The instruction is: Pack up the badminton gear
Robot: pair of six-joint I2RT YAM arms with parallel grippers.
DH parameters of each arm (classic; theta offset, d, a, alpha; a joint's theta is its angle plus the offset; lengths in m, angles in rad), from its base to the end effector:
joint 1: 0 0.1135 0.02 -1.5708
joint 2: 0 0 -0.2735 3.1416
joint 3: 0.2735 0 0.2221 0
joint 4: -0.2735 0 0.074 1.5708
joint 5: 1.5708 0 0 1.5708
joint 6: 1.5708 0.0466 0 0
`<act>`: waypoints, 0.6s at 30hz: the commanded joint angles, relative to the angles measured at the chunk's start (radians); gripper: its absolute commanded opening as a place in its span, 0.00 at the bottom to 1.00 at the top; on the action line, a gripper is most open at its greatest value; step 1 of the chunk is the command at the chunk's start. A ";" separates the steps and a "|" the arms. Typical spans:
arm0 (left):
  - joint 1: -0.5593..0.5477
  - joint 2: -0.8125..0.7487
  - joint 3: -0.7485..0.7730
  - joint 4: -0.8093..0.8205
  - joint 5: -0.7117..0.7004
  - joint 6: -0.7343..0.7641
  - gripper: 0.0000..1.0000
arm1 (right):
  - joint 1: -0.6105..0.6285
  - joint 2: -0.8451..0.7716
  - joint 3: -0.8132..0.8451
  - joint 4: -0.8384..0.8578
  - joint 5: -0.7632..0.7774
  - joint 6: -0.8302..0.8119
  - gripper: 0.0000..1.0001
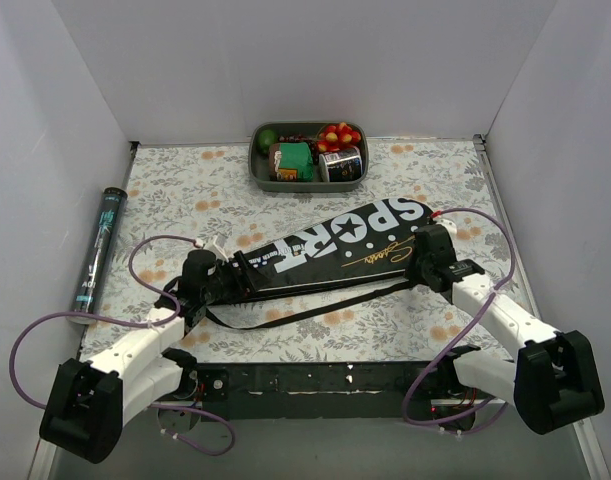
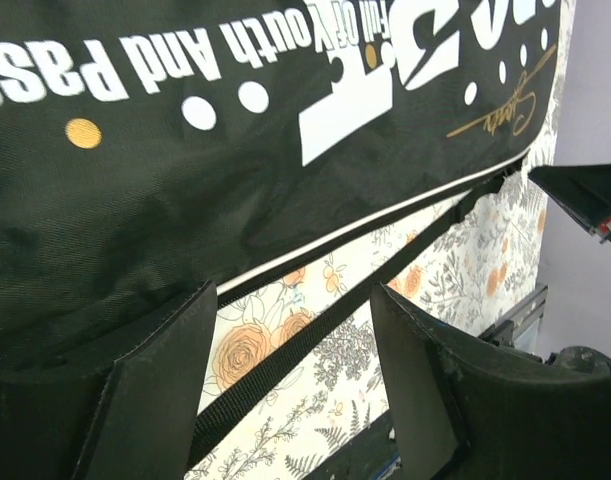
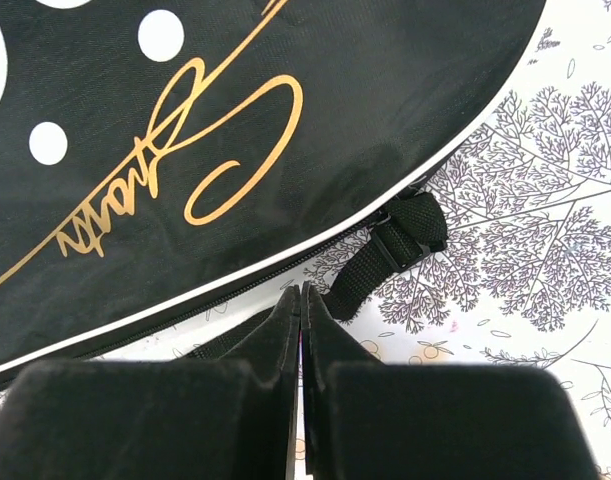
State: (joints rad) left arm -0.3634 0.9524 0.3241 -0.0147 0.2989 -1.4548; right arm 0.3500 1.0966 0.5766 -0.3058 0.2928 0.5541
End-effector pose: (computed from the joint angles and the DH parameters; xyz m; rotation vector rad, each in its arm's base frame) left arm 0.1489 -0.0713 0.1881 -1.1443 2.2500 -1.2264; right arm 0.1840 0.0528 0.2154 0.3740 2.3234 0.0894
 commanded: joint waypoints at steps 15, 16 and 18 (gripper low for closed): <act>-0.034 0.391 0.295 0.272 0.247 -0.016 0.56 | -0.072 -0.021 0.022 -0.056 0.037 0.056 0.08; -0.045 0.419 0.317 0.275 0.249 -0.016 0.55 | -0.095 -0.027 0.022 -0.065 0.039 0.058 0.08; -0.075 0.506 0.374 0.285 0.241 -0.013 0.55 | -0.138 -0.041 0.026 -0.082 0.028 0.058 0.16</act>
State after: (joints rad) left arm -0.3927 1.3499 0.6041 0.2108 0.5011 -1.4696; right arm 0.2741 1.0981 0.5739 -0.3542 0.3080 0.6003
